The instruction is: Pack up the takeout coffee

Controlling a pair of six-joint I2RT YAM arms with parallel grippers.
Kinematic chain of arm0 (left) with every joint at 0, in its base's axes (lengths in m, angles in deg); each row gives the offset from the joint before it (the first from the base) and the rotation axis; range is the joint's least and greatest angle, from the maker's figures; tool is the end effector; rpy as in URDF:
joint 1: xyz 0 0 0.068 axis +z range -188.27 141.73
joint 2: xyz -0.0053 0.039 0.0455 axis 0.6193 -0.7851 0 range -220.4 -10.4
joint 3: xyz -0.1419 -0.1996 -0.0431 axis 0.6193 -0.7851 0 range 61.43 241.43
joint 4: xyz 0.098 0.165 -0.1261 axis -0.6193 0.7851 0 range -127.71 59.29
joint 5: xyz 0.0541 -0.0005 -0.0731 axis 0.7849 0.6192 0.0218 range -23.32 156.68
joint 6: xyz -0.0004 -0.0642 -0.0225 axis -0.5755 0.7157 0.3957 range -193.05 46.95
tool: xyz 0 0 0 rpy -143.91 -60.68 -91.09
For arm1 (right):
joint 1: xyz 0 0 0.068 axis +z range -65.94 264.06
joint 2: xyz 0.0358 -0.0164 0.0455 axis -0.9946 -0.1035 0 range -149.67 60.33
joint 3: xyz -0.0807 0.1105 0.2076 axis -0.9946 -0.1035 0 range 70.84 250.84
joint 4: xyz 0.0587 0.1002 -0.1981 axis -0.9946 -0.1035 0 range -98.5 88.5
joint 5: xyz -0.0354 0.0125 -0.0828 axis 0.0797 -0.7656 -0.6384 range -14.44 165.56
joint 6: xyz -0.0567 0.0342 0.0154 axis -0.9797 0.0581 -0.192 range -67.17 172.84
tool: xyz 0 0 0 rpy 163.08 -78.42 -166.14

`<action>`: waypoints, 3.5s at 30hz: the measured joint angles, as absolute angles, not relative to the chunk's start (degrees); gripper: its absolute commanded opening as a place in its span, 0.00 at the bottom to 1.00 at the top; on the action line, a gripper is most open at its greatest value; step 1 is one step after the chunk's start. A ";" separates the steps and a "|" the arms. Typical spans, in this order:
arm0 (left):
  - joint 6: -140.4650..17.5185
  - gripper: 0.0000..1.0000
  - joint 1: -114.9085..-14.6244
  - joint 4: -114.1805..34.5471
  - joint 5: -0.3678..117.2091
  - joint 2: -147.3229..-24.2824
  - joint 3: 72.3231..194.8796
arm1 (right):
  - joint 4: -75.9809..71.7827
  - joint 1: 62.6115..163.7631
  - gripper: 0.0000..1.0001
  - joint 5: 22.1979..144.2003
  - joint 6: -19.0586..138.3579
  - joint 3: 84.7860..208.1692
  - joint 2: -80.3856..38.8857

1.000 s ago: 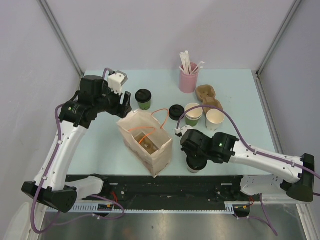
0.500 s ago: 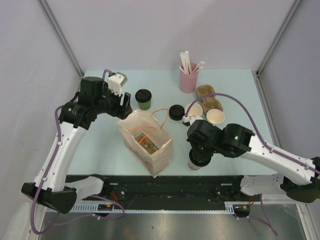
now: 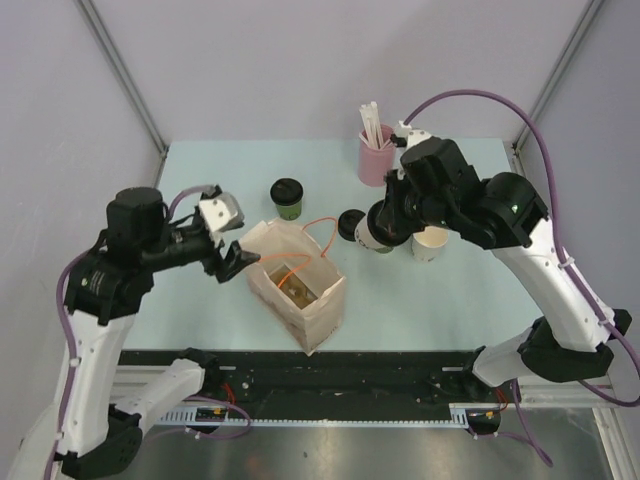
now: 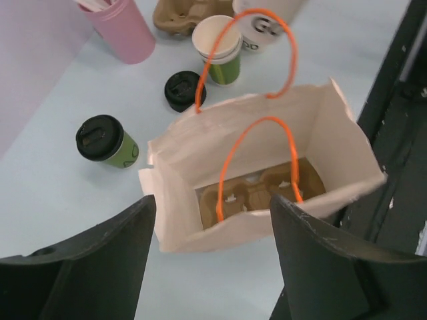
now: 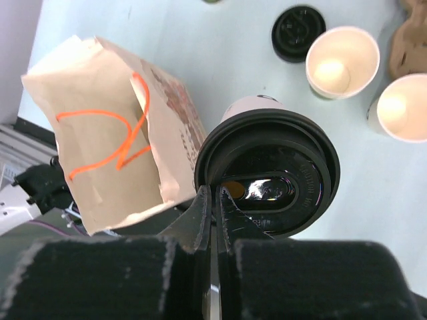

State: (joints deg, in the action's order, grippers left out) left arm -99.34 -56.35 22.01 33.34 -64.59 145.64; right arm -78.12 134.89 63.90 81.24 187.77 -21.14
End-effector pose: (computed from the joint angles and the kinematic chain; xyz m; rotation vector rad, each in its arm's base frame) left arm 0.1205 -0.0709 0.4053 1.0803 1.7254 -0.5159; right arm 0.1459 0.1615 0.4369 -0.3453 2.2943 0.4887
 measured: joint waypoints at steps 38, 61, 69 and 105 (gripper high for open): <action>-104.91 0.39 -63.63 31.58 54.89 -90.10 153.48 | -79.52 123.65 0.00 69.19 72.04 201.84 -28.48; -110.88 0.00 -80.33 31.93 39.04 -95.82 158.68 | -79.68 118.80 0.00 73.10 67.42 201.86 -28.35; -108.38 0.00 -86.10 32.11 41.01 -95.61 159.34 | -79.74 118.45 0.00 73.95 66.33 201.89 -28.14; -90.33 0.78 -81.97 29.09 59.09 -77.88 157.79 | -79.81 136.20 0.00 76.36 65.81 207.02 -29.36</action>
State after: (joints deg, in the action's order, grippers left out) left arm -90.33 -81.97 29.09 59.09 -77.88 157.79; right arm -79.81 136.20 76.36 65.81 207.02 -29.36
